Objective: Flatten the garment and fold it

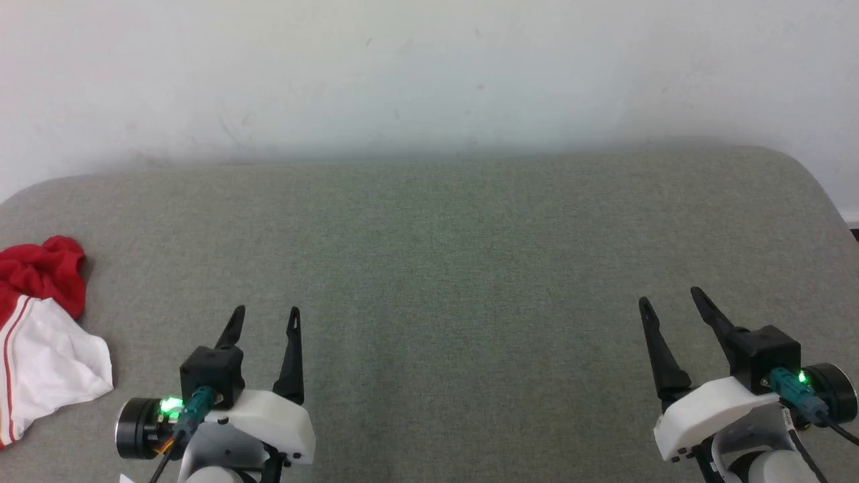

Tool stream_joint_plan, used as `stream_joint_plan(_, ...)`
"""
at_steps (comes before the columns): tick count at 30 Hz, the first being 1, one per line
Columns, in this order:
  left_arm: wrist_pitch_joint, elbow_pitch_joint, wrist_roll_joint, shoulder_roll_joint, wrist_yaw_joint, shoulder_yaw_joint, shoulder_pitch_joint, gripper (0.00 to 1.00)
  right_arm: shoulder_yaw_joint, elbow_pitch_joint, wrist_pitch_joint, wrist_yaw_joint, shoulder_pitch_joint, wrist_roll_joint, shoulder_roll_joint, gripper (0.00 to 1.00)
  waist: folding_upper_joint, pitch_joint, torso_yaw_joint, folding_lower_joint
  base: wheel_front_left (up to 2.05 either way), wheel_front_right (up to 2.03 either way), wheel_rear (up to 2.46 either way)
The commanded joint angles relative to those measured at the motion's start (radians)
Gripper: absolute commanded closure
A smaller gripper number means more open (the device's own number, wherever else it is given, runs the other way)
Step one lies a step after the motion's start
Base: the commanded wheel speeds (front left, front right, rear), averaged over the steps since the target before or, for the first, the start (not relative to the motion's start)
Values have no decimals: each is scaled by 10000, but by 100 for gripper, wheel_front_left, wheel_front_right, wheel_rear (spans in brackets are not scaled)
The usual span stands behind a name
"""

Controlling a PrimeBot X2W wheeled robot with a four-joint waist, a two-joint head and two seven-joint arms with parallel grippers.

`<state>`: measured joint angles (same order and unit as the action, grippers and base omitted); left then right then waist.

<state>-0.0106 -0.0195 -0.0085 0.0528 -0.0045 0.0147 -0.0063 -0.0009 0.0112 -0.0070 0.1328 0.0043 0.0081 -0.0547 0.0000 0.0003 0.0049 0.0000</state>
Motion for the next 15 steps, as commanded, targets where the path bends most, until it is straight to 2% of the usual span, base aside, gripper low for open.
stream_joint_plan(1,-96,-88,-90,-1,102,54,-122,0,-48,27,-106,-2,-59,51,5,0,0,1,36,0,0,0,0)
stream_joint_plan(15,-394,-338,-266,37,313,173,-242,0,-68,153,-356,-4,-141,178,10,0,0,-20,615,0,0,0,0)
